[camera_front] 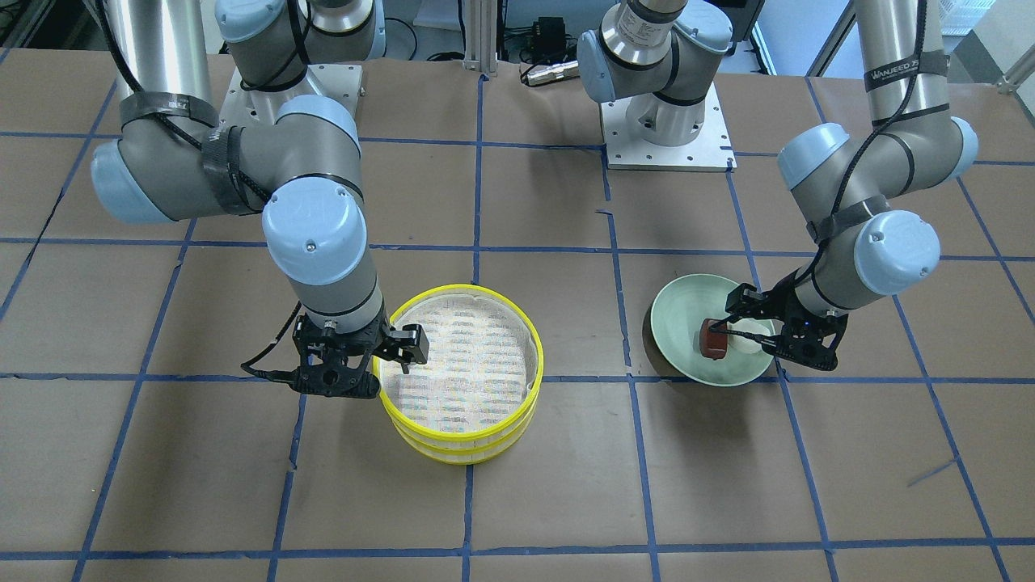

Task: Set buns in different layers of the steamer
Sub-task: 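Grasp the white bun with the left gripper while the right lifts the top tier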

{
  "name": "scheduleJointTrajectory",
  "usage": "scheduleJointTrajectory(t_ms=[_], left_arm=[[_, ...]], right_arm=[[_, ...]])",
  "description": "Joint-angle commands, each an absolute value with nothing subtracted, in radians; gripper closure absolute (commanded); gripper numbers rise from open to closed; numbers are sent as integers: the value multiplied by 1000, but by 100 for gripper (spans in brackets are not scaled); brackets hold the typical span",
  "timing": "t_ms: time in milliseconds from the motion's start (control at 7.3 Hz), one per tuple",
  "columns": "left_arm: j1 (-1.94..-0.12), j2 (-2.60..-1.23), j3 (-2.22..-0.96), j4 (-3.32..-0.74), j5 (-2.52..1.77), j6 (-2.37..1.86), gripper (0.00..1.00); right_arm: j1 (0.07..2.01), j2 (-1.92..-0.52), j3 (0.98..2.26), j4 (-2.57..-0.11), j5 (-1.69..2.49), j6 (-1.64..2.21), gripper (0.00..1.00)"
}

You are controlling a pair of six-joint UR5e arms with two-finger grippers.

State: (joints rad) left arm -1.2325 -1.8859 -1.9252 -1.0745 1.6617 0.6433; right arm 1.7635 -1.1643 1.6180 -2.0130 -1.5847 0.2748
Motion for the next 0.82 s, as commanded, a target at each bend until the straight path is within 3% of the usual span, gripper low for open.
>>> scheduleJointTrajectory(t_ms=[0, 137, 274, 411, 548, 685], left_arm=[[-1230, -1894, -1928, -1058, 1660, 641, 16], [-1230, -1894, -1930, -1058, 1658, 641, 22], [-1230, -1894, -1928, -1058, 1658, 641, 38], [-1230, -1894, -1930, -1058, 1654, 638, 63], [-1232, -1894, -1931, -1058, 1654, 634, 82], [-1230, -1894, -1934, -1058, 1652, 632, 91]], right_arm=[[1764, -1172, 1618, -1997, -1591, 290, 93], [1764, -1175, 1614, -1965, -1592, 293, 95], [1764, -1193, 1620, -1950, -1592, 288, 96], [1764, -1196, 1620, -1950, -1591, 293, 96], [1764, -1203, 1615, -1945, -1624, 285, 98], [1766, -1218, 1615, -1941, -1685, 273, 98]])
